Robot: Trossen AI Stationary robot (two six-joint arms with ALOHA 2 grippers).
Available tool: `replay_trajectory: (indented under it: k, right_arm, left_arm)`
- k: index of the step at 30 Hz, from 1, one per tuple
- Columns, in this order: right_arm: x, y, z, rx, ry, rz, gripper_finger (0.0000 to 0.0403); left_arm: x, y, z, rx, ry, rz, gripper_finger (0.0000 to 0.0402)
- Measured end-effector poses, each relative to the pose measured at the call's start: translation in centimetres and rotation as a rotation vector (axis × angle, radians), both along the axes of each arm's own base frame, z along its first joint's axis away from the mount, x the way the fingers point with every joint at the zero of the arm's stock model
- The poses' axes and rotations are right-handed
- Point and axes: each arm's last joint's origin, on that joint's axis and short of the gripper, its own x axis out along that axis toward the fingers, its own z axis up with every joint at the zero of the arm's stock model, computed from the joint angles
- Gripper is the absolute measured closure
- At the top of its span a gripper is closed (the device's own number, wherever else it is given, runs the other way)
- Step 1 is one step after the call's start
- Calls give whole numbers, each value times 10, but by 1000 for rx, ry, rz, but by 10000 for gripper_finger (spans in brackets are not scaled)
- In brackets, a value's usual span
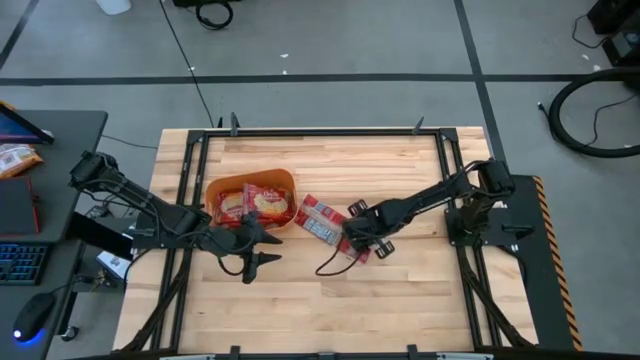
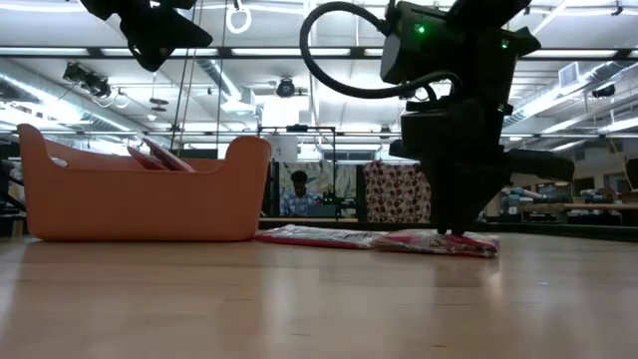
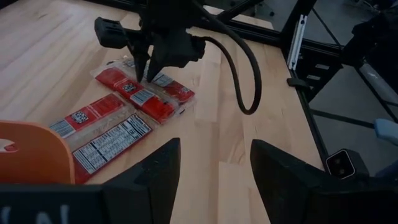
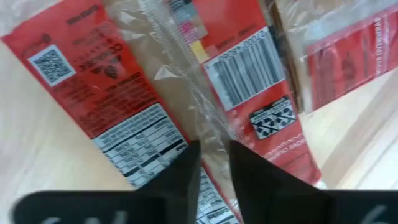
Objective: Sort popcorn bags into baskets
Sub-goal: Put the red popcorn bag into the orange bin
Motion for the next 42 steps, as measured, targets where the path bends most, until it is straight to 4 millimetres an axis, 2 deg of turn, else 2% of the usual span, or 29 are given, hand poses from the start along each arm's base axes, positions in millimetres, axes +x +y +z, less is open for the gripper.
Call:
replay_trajectory:
  k: [5, 7, 12, 15, 20, 23, 30, 34, 38, 42]
  right_arm:
    - [-2, 1, -1, 60, 12, -52, 385]
    - [-2, 2, -1, 83, 8, -97, 395]
    - [1, 10, 5, 136, 0, -228, 381]
    - [7, 15, 22, 129, -3, -274, 379]
    - [15, 18, 37, 123, -20, -237, 367]
    - [14, 17, 36, 119, -14, -213, 337]
    - [13, 11, 21, 121, -42, -161, 238]
    - [7, 7, 6, 113, -41, -114, 210]
    - [2, 5, -1, 115, -47, -99, 218]
    - [1, 5, -2, 133, -33, -100, 271]
  left_arm:
    - [2, -3, -2, -30, 18, -71, 202]
    - [4, -7, -7, -34, 45, -106, 202]
    - [10, -15, -24, -7, 118, -135, 202]
    - [15, -18, -33, 0, 148, -129, 202]
    - [21, -23, -38, -61, 151, -165, 202]
    - [23, -26, -35, -93, 120, -197, 202]
    - [20, -32, -33, -72, 91, -240, 202]
    - [20, -34, -33, -72, 91, -247, 202]
    - [19, -35, -33, -71, 89, -252, 202]
    - [20, -35, -31, -76, 65, -256, 202]
